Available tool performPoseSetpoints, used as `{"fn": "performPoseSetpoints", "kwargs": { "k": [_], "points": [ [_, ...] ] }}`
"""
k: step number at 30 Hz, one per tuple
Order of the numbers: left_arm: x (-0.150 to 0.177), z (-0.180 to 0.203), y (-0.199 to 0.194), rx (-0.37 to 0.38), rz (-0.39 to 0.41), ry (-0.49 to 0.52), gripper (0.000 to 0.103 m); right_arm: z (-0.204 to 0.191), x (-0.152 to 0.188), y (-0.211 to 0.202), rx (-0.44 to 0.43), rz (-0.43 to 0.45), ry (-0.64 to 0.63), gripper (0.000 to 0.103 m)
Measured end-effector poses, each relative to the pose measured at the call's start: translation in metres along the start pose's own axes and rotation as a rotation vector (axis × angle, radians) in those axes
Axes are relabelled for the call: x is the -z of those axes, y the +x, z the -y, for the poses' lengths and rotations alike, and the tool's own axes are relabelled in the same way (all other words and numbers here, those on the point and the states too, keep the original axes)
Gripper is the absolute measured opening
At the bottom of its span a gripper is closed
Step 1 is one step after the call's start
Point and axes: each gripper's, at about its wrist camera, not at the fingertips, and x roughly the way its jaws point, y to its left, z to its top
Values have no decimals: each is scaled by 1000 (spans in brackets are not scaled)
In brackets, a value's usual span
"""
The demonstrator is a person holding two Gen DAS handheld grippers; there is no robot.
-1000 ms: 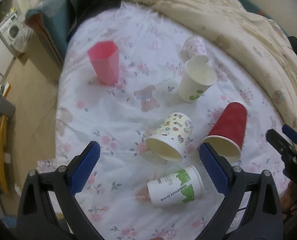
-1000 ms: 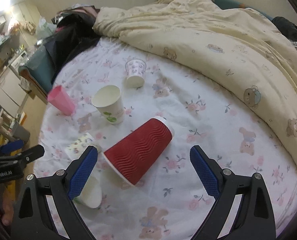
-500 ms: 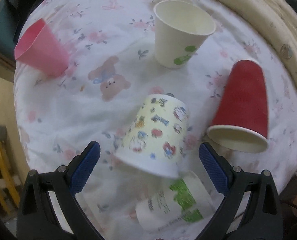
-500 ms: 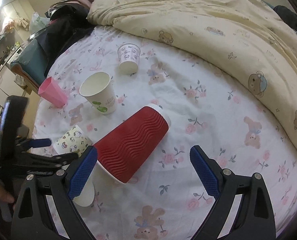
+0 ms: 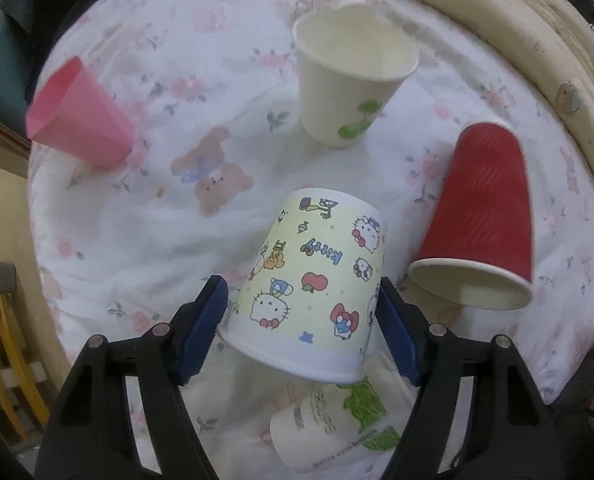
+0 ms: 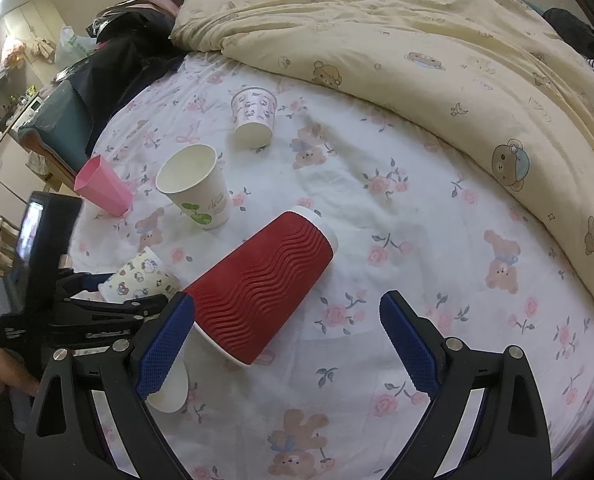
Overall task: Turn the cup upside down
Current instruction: 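Lift the Hello Kitty cup with the left tool and carry it aside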
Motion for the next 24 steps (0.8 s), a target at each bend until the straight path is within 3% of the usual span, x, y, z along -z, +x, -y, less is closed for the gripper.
{"fn": "performPoseSetpoints", "kwargs": {
  "k": [8, 17, 24],
  "points": [
    [11, 2, -58, 40, 86, -77, 71, -2, 6, -14, 2, 27, 1, 96],
    [66, -7, -118, 91, 185, -195, 71, -5, 29, -49, 4, 41, 4, 96],
    [124, -5, -124, 139, 151, -308, 71, -8, 59, -84, -15, 37, 16, 96]
  ]
}}
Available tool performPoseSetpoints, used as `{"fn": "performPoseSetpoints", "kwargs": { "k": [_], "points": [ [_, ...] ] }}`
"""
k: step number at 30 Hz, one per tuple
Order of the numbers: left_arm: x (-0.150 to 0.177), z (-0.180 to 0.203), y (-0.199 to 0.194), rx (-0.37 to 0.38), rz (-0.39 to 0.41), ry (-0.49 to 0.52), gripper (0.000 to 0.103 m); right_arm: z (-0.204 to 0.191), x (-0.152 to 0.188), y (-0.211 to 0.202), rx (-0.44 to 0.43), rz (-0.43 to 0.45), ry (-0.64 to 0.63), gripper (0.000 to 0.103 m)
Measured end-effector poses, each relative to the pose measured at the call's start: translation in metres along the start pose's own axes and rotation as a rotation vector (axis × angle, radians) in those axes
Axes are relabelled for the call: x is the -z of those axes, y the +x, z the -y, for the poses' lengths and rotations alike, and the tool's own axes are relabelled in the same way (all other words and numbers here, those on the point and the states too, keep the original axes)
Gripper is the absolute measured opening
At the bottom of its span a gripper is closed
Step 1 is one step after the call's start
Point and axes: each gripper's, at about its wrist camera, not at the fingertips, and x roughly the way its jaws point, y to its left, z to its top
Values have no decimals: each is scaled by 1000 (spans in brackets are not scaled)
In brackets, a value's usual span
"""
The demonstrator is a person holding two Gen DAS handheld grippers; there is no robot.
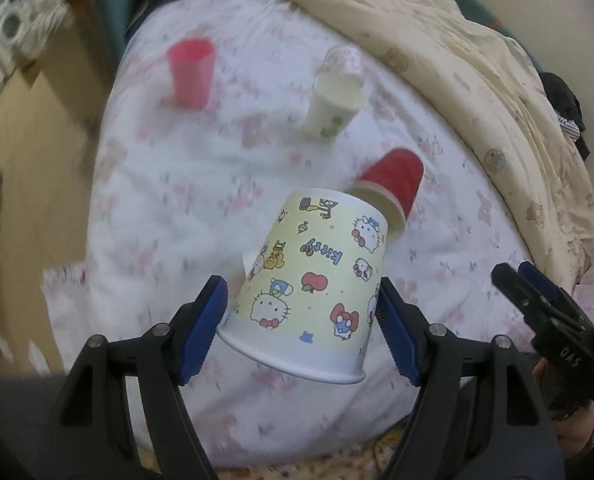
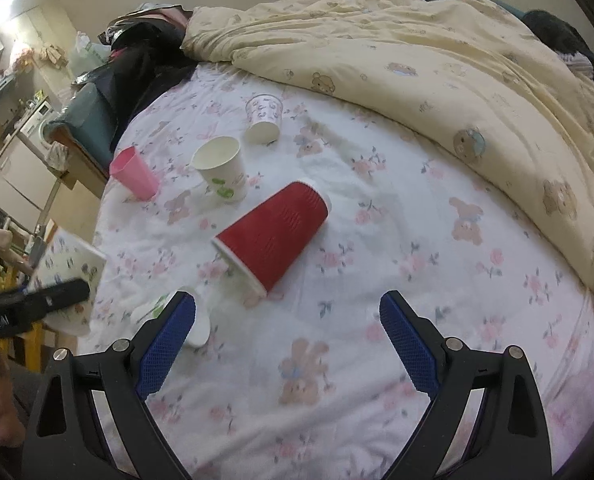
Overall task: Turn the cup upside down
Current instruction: 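Lift the Hello Kitty cup with the left tool and carry it aside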
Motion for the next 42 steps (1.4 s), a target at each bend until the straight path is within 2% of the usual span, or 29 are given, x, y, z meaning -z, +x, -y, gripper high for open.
{"fn": "performPoseSetpoints", "kwargs": {
  "k": [5, 10, 14, 21, 28, 35, 37, 38, 39, 42],
  "points": [
    [38, -10, 14, 1, -42, -91, 71, 4, 26, -9, 5, -10, 14, 96],
    [63, -10, 33, -26, -76, -144, 71, 12, 44, -8, 17, -15, 32, 96],
    [73, -9, 53, -62, -98, -193, 71, 19, 53, -5, 35, 3, 34, 96],
    [81, -6, 96, -77, -212, -290, 71, 46, 56, -6, 12, 6, 145, 96],
    [80, 1, 112, -89, -221, -278, 72, 42, 53, -11, 5, 41, 138, 96],
    [81, 7, 121, -95, -255, -250, 73, 42, 48, -2, -2, 22, 154, 96],
    [83, 9, 123, -80, -276, -243, 78, 42, 48, -1, -3, 18, 154, 96],
    [83, 10, 123, -77, -282, -242, 89, 42, 48, 0, -3, 17, 152, 96],
    [83, 11, 121, -72, -281, -242, 93, 41, 49, 0, -2, 14, 149, 96],
    [83, 12, 112, -61, -273, -226, 93, 41, 49, 1, -3, 12, 145, 96]
  ]
}}
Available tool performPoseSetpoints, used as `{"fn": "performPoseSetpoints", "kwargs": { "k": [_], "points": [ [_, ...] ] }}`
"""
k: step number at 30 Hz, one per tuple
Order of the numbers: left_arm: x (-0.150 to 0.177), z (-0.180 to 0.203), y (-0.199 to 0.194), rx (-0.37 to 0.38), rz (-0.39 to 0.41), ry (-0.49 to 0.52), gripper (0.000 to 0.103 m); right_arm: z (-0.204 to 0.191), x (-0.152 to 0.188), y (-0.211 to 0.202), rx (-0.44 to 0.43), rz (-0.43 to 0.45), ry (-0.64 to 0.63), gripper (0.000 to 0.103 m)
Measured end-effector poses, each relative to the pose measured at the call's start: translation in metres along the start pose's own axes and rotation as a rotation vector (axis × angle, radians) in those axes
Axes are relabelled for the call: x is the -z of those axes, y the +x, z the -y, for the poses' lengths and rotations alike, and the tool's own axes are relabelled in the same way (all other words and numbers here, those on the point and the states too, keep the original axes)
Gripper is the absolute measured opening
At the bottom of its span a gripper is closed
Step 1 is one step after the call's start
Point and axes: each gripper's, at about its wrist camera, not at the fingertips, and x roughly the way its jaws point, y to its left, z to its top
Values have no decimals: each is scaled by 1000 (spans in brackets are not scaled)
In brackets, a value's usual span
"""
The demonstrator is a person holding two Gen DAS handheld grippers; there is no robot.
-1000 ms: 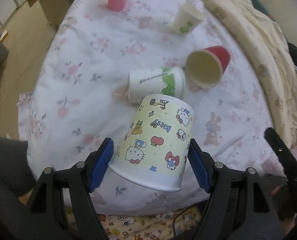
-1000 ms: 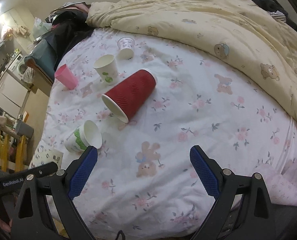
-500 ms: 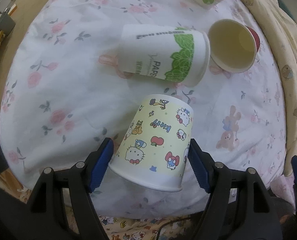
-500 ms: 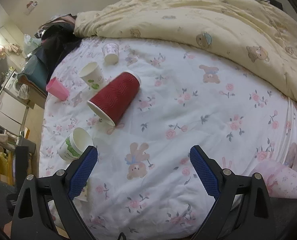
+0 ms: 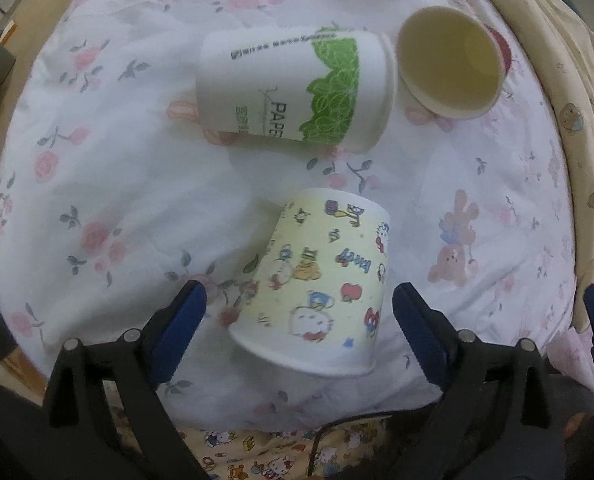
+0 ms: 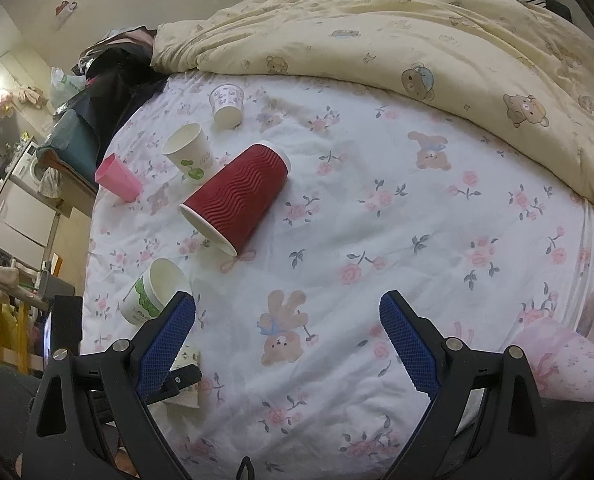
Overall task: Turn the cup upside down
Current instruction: 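Lift the Hello Kitty cup with the left tool and carry it aside, then grasp the Hello Kitty cup with the right tool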
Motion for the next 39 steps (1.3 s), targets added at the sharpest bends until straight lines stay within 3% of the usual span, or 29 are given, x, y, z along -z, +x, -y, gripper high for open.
{"fn": "performPoseSetpoints", "kwargs": {
  "k": [8, 18, 29, 34, 39],
  "points": [
    [-3, -12, -58, 10, 68, 92, 93, -3, 0, 2, -4, -8, -17, 96],
    [-24, -67, -100, -109, 269, 149, 92, -17, 5, 9, -20, -40, -55, 96],
    [-24, -88, -100, -34, 411, 131, 92, -30, 10, 17, -16, -57, -110, 96],
    [-22, -82, -109, 3, 445, 166, 92, -36, 13, 28, -58, -117, -117, 95],
    [-22, -78, -112, 12, 449, 178, 92, -54, 19, 42, -151, -237, -134, 95]
  ]
}}
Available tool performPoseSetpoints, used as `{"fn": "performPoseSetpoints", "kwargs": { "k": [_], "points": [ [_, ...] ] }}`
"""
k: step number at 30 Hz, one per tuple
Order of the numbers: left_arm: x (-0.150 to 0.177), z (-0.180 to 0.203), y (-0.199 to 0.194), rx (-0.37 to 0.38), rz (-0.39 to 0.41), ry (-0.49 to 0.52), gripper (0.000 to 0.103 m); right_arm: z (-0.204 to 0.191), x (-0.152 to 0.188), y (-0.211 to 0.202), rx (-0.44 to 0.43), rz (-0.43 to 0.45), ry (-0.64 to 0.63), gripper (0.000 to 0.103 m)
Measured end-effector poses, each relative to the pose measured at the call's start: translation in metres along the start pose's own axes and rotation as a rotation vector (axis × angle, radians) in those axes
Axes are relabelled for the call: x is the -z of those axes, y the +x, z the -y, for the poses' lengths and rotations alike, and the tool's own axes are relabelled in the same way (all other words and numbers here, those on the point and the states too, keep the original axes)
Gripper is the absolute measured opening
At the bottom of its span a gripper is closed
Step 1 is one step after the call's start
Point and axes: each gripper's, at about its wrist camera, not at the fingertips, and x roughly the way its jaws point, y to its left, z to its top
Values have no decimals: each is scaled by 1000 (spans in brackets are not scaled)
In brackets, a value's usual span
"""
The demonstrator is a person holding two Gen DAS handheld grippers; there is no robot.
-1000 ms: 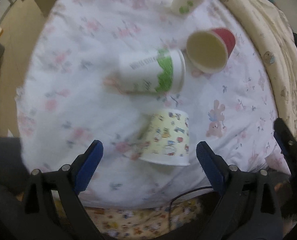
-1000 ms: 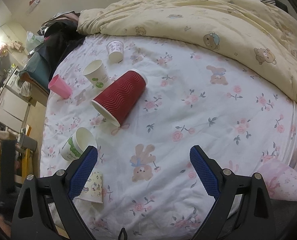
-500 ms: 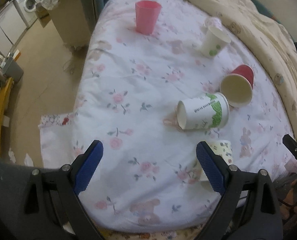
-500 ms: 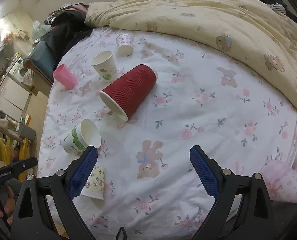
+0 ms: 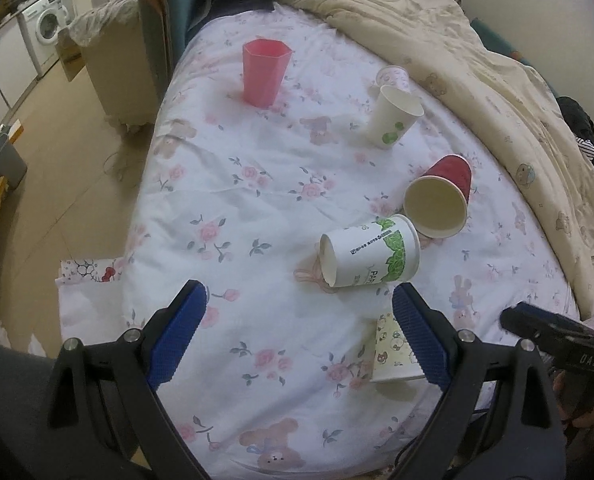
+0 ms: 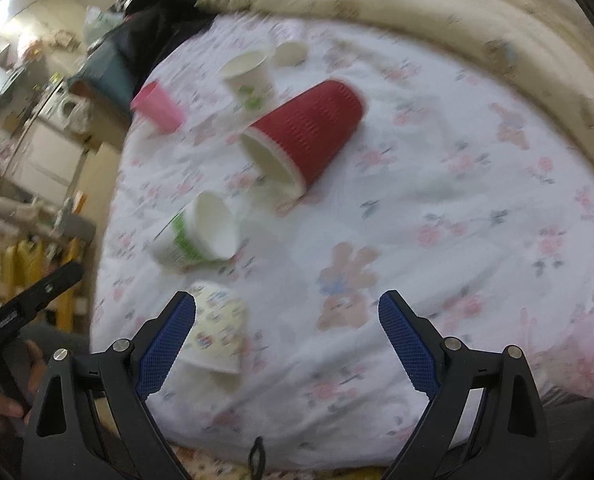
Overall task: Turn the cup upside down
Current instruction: 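Grasp the Hello Kitty cup with the right tool, then lift the Hello Kitty cup with the right tool and rotate it rim-down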
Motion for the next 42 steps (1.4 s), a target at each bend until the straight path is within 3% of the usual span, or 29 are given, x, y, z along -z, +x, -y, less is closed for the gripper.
{"fn": "performPoseSetpoints", "kwargs": {
  "k": [6, 12, 21, 26, 29, 31, 42],
  "points": [
    [1, 1, -3, -23, 6, 7, 92, -17, -8, 37, -142, -193, 60, 86],
    [1, -5, -1, -39, -13, -9, 92, -20, -12, 80, -154, -367, 170, 79],
    [0, -7, 1, -29, -38, -18, 92, -21, -13, 125, -146, -468, 242, 73],
    [-1, -7, 5, -40, -53, -20, 93, -17, -11, 135, -161, -489, 256, 73],
    [-1, -7, 9, -40, -66, -28, 92, -15, -11, 137, -160, -482, 251, 60],
    [-2, -5, 11, -40, -64, -26, 92, -17, -13, 134, -164, -464, 233, 60],
    [-2, 0, 13, -52, -50, 5, 92, -20, -31, 72, -212, -346, 141, 59]
  ]
}}
